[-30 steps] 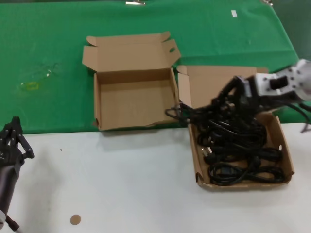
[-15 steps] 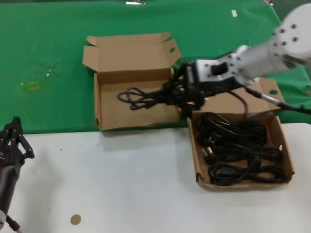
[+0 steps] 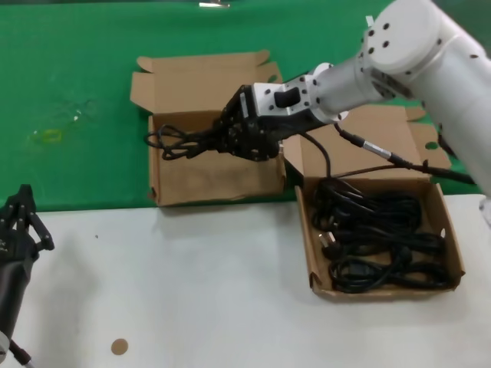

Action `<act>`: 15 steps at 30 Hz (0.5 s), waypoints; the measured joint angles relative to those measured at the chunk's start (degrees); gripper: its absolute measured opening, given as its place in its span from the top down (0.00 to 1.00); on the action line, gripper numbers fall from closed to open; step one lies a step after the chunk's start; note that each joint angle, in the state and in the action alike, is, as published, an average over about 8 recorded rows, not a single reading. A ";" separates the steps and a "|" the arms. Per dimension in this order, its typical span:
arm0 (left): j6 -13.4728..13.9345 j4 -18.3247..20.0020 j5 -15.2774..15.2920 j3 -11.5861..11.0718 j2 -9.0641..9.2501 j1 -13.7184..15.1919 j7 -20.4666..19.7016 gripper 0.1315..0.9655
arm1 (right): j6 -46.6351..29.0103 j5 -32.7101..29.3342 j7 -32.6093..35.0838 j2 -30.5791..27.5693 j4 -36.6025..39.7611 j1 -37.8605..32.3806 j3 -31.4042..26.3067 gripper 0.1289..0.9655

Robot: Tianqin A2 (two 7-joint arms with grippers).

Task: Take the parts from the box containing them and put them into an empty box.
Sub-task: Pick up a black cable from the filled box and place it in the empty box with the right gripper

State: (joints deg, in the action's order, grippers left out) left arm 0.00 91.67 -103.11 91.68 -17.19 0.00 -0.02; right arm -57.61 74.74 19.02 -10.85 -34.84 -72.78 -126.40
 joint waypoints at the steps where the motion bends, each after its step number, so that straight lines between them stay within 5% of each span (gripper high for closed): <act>1: 0.00 0.00 0.00 0.00 0.00 0.00 0.00 0.99 | 0.34 0.15 0.86 0.67 1.64 -0.47 0.10 0.88; 15: 0.00 0.00 0.00 0.00 0.00 0.00 0.00 0.99 | 5.23 2.47 11.79 7.12 20.90 -6.05 2.79 0.88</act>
State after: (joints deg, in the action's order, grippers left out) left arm 0.00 91.67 -103.11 91.68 -17.19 0.00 -0.02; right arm -52.38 77.21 30.81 -3.72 -13.94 -78.83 -123.61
